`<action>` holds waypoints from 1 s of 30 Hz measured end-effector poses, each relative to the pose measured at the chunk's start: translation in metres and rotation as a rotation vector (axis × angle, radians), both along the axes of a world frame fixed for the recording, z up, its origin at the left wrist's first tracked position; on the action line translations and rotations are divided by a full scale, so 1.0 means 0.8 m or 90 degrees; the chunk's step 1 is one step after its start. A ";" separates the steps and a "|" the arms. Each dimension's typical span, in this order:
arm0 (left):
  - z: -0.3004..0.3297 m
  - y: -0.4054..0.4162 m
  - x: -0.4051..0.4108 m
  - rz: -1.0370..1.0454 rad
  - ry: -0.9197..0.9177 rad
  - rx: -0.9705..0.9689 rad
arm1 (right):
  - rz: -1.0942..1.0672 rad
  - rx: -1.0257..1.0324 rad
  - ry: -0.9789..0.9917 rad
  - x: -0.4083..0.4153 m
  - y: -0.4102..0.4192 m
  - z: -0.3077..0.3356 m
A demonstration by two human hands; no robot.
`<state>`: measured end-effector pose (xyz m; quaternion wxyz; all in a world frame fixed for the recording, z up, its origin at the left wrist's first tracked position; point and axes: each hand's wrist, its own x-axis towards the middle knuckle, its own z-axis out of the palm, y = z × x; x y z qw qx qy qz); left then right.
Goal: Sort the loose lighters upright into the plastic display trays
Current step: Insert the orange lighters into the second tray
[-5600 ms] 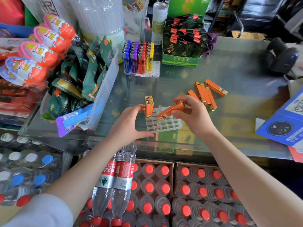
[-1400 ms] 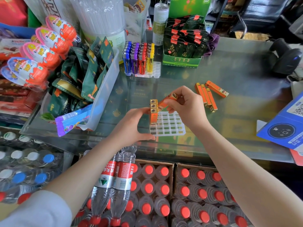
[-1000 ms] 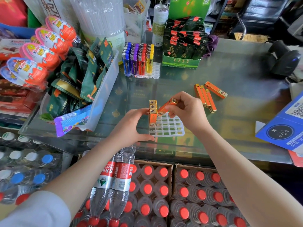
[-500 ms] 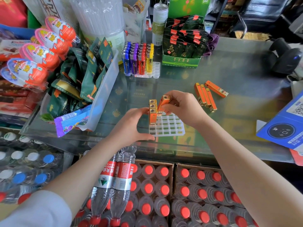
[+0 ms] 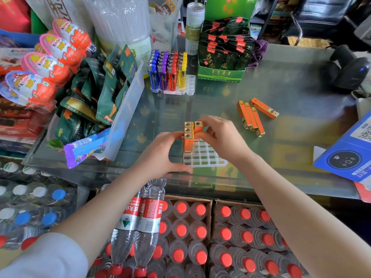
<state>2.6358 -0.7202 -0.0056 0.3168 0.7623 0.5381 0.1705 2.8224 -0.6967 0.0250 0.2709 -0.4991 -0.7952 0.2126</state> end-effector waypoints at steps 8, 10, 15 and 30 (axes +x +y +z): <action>0.000 0.000 0.004 0.000 -0.016 -0.002 | -0.137 0.011 -0.083 0.042 0.011 -0.012; -0.001 0.001 0.007 0.001 -0.016 -0.002 | -0.281 0.038 -0.142 0.062 0.016 -0.018; -0.001 0.005 0.016 0.002 -0.002 -0.007 | -0.368 -0.024 -0.262 0.082 0.028 -0.027; -0.007 0.009 0.015 -0.006 -0.028 0.023 | -0.279 -0.088 0.166 0.041 0.025 -0.006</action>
